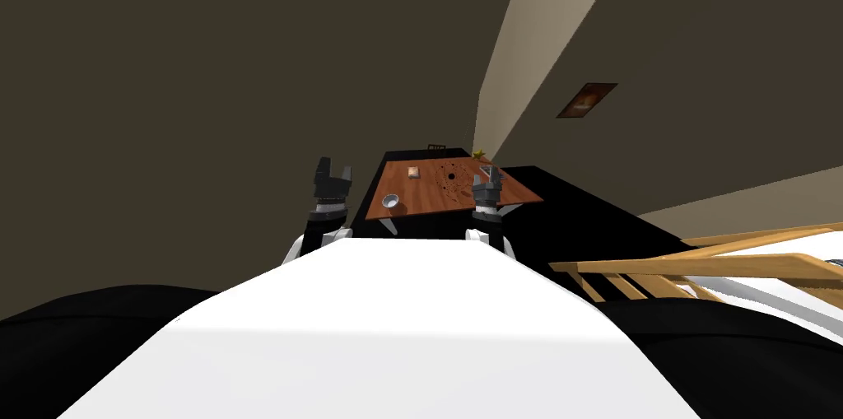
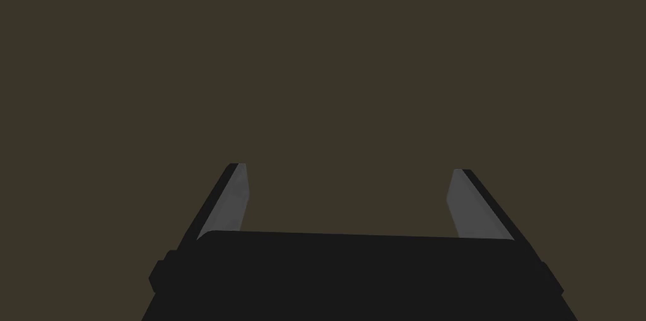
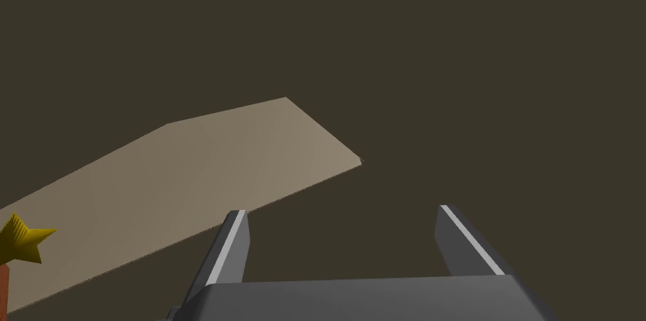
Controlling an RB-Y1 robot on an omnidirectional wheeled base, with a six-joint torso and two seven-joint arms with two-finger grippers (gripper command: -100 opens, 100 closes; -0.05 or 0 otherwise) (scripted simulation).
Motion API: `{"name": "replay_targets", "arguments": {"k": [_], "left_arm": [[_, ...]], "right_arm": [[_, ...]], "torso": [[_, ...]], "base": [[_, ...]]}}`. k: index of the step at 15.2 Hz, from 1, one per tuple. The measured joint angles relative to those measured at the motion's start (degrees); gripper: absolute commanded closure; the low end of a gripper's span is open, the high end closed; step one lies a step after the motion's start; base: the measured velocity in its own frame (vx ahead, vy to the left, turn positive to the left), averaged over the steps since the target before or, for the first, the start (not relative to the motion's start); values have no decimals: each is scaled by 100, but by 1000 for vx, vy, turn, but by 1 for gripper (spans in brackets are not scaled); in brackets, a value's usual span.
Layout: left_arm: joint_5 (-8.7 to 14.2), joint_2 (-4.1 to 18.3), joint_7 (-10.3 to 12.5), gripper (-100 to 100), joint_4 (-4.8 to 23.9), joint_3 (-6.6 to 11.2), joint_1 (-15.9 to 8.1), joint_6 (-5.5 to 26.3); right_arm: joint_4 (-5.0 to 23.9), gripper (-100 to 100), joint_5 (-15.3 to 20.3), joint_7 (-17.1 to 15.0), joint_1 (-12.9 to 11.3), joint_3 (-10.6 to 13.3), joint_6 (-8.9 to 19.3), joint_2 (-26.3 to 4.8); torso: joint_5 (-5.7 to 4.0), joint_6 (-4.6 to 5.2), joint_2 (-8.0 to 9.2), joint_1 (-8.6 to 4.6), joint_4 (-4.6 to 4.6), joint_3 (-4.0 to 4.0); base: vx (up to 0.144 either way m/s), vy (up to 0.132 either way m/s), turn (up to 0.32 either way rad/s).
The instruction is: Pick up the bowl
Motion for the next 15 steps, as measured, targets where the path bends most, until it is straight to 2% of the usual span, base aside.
{"name": "replay_targets", "arguments": {"k": [8,11,15], "left_arm": [[197,296,-138,-100,341,279,-153,888],[271,351,-208,-100,492,379,-178,1213],[339,378,-279,-100,556,469,-205,1674]], "right_arm": [[0,0,0,0,0,0,0,0],[0,0,0,0,0,0,0,0],[0,0,0,0,0,0,0,0]], "torso": [[0,2,-1,0,0,-1],[0,0,0,0,0,0],[0,-1,-1,-1,0,0]], "base": [[-5,5,-112],[-5,6,-110],[-4,4,-107]]}}
